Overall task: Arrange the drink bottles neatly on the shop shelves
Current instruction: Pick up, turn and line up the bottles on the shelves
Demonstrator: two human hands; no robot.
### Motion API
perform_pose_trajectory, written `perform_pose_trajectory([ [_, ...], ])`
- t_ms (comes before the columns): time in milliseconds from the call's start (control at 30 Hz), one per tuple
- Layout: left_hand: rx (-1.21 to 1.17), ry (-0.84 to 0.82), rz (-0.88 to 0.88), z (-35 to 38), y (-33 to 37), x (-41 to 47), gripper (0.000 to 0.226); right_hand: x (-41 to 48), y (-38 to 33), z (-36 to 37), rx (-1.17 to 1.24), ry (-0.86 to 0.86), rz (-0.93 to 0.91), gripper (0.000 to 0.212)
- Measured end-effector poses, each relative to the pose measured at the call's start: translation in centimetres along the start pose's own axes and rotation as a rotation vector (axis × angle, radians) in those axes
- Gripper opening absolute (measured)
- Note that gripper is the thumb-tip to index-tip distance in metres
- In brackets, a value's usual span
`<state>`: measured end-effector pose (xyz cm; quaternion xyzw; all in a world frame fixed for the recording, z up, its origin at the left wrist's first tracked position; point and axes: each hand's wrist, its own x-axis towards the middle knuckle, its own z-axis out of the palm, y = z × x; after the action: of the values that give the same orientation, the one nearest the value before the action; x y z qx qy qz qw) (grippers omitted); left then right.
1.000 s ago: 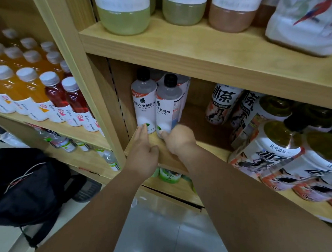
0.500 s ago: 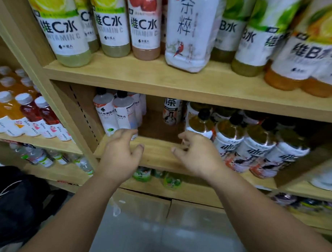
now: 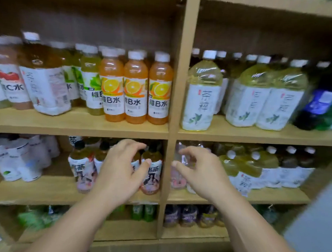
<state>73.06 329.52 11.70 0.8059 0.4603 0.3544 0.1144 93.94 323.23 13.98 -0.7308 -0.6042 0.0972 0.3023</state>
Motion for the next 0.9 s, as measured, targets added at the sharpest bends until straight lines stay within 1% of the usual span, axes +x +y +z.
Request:
perform_pose_trajectory([
  [133,-0.006,-0.016,0.151,2.8,8.6,1.7,0.047,-2.3,5.5,-7.8,0.017,0.104,0.012,0.030],
  [233,-0.036,-0.001,0.259,3.4,13.6,4.1,0.053,-2.5,8.0,-13.5,0.003,0.201,0.010,0.023],
  [333,-0.027,0.064,0.365,2.8,18.3,7.3,0.058,-1.6,9.0,-18.9,-0.033,0.274,-0.021,0.029],
  [467,0.001,0.121,0.498,0.8,24.0,11.4,0.052,-0.1,8.3,-24.9,-0.076,0.399,-0.056,0.034],
  [533,0.023,0.144,0.564,0.0,26.2,13.5,0.054,0.9,7.8,-27.4,-0.125,0.454,-0.068,0.037],
  [600,0.060,0.177,0.630,-0.6,27.9,15.6,0.060,1.9,7.5,-29.5,-0.144,0.505,-0.068,0.038],
  [733,0.174,0.244,0.735,-1.4,30.6,19.5,0.061,3.5,7.8,-32.2,-0.172,0.601,-0.014,0.036],
  [900,0.227,0.286,0.819,1.5,32.5,21.3,0.058,4.0,12.3,-31.9,-0.192,0.673,0.128,0.039],
])
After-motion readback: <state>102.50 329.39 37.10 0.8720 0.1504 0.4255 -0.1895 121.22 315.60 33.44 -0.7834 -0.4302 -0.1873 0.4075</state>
